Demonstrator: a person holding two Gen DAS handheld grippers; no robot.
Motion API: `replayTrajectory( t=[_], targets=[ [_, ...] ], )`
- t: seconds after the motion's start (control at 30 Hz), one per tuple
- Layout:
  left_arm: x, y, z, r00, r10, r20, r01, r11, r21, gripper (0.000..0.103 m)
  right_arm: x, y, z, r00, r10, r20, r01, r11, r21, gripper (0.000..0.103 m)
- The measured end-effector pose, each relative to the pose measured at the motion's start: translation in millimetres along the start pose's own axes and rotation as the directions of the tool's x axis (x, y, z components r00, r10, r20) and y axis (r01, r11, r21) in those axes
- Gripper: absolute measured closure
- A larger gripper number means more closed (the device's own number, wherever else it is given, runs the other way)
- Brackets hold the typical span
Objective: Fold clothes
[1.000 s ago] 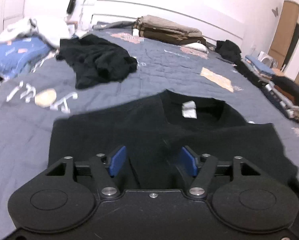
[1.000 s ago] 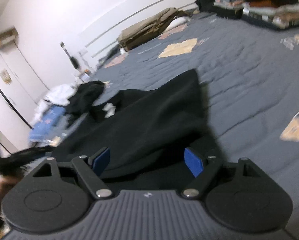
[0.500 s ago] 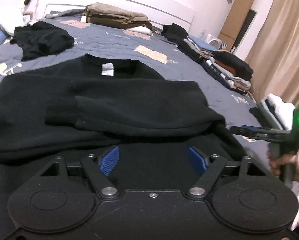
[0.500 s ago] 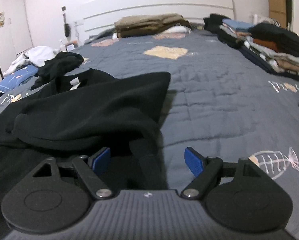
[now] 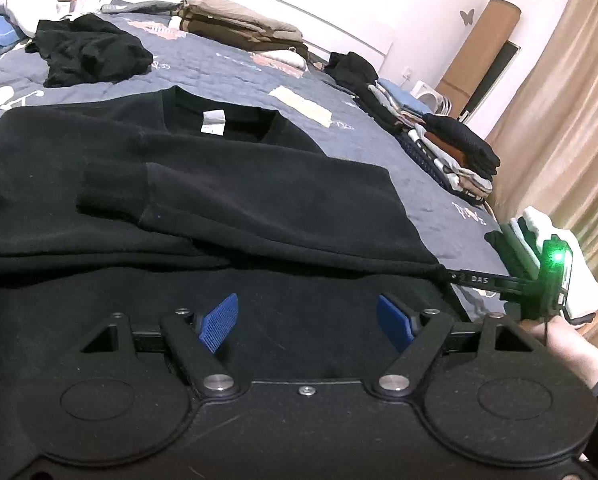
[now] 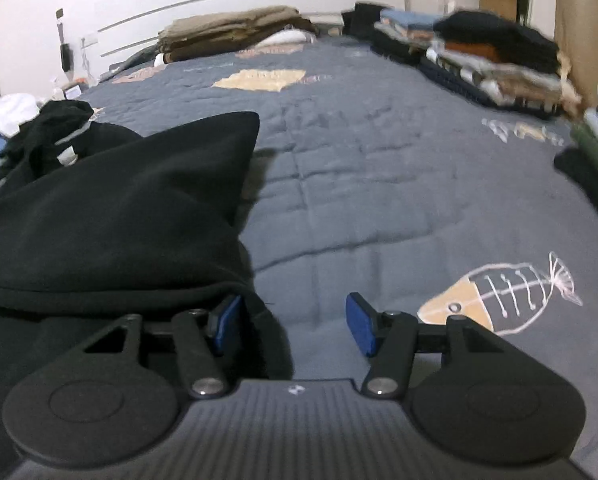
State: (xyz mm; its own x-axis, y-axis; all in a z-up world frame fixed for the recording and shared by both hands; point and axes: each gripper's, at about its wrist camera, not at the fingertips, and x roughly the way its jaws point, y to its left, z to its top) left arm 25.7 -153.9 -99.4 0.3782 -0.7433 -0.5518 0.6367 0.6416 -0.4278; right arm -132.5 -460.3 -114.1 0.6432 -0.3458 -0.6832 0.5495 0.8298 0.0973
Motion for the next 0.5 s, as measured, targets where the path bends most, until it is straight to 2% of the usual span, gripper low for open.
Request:
replayTrajectory(
  t=[0.1,0.3,0.4,0.47,0.5],
  targets=[
    [0.4,2.2,0.6,1.000,0.004,-0.001,-0.004,1.000,-0.004,0.027,-4.3,1.2,3.8,1.000,0.013,-0.023,-0.014,1.000,-0.027,0.046],
    [1.0,3.4,1.5,1.000,0.003,-0.002,-0.003,1.000,-0.004,0.027,-29.6,21.6,15.6,0.988,0.122,0.097,-0.106,0.982,-0.155,0.044],
    [0.4,4.4,1.6,1.000,0.002,0.002,-0.002,1.000,-0.005,0.026,-29.5,21.2,18.6,0.969,0.204,0.138,-0.196,0.978,-0.070,0.043],
    [-0.2,5.3,1.7,1.000,0.004,0.005,-0.004,1.000,-0.007,0.026,-22.4,14.3,18.2,0.941,0.292,0.173,-0.304,0.951,0.052,0.043],
    [-0.2,5.6,1.6,1.000,0.005,0.004,-0.004,1.000,-0.010,0.026,-17.8,11.4,16.2,0.921,0.339,0.192,-0.364,0.925,0.110,0.043]
  ],
)
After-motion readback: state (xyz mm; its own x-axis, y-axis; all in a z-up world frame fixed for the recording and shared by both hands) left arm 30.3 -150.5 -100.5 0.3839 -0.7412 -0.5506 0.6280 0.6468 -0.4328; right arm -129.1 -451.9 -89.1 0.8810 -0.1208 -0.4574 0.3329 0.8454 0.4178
